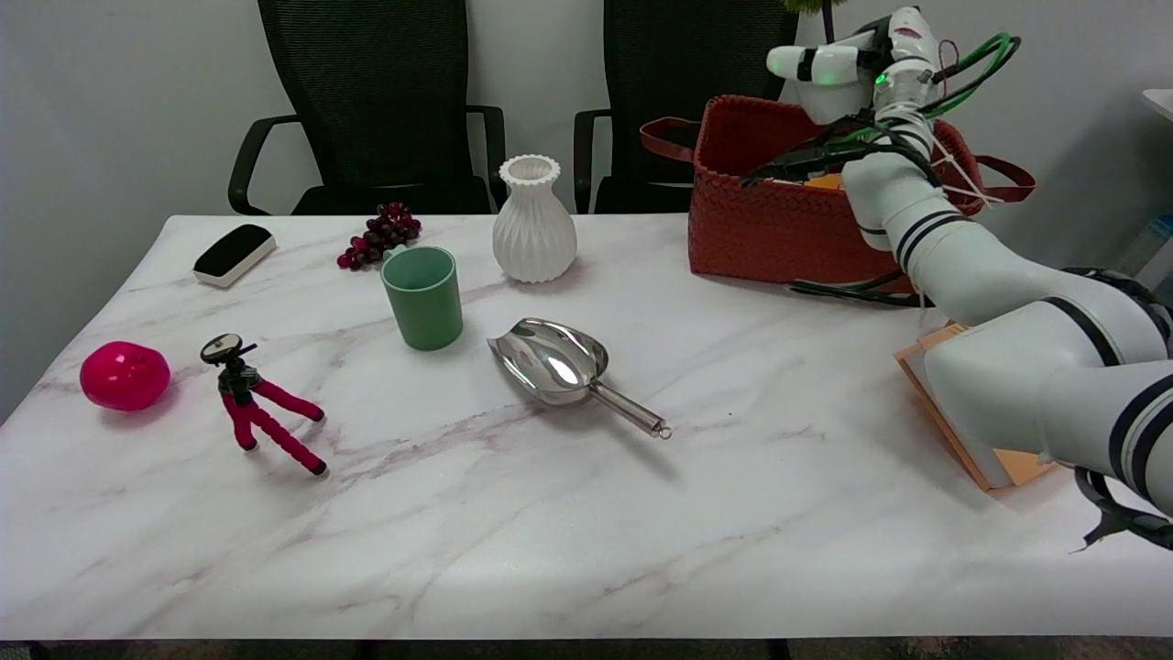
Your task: Place the potted plant into the brown storage basket.
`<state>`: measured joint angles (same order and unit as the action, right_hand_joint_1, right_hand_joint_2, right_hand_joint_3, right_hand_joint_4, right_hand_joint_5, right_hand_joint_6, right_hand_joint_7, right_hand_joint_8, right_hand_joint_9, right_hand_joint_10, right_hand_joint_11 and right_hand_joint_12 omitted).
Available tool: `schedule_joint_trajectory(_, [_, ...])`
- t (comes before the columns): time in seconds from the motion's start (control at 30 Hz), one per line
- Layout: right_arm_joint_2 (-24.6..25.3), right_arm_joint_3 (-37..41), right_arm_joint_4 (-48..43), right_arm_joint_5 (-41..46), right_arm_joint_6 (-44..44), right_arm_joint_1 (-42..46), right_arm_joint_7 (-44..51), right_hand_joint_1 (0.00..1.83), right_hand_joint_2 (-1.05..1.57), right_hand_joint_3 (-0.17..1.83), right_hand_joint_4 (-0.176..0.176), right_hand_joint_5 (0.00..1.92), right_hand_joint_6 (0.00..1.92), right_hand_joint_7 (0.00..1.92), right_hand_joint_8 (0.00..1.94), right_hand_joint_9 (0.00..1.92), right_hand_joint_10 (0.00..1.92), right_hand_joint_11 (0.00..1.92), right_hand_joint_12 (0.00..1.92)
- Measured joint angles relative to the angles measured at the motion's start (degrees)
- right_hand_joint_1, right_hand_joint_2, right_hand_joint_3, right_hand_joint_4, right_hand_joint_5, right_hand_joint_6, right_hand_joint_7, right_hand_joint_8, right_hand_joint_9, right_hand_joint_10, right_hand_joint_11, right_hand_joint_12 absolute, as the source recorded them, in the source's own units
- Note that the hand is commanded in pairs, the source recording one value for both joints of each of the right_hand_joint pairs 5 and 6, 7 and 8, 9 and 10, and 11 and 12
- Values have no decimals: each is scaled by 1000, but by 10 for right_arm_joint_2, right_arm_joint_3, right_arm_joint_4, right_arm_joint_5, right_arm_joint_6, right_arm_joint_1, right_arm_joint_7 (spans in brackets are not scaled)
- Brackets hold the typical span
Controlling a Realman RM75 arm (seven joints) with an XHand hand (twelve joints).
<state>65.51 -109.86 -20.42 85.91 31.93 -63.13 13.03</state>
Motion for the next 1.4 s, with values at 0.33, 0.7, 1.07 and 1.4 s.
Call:
schedule_joint_trajectory(0.33, [-21,0,24,18,-1,13,2,996,842,597,0,1273,1273,1920,1920,1806,1806,1920,1920])
schedule_joint_trajectory(0.7, [-50,-1,36,37,1,26,3,980,933,542,0,1331,1331,1920,1920,1848,1848,1920,1920])
schedule_joint_trajectory(1.07, [-69,-1,47,45,2,34,2,972,960,537,0,1345,1345,1920,1920,1869,1869,1920,1920])
schedule_joint_trajectory(1.4, [-77,-1,55,48,2,39,1,969,970,530,0,1343,1343,1920,1920,1862,1862,1920,1920])
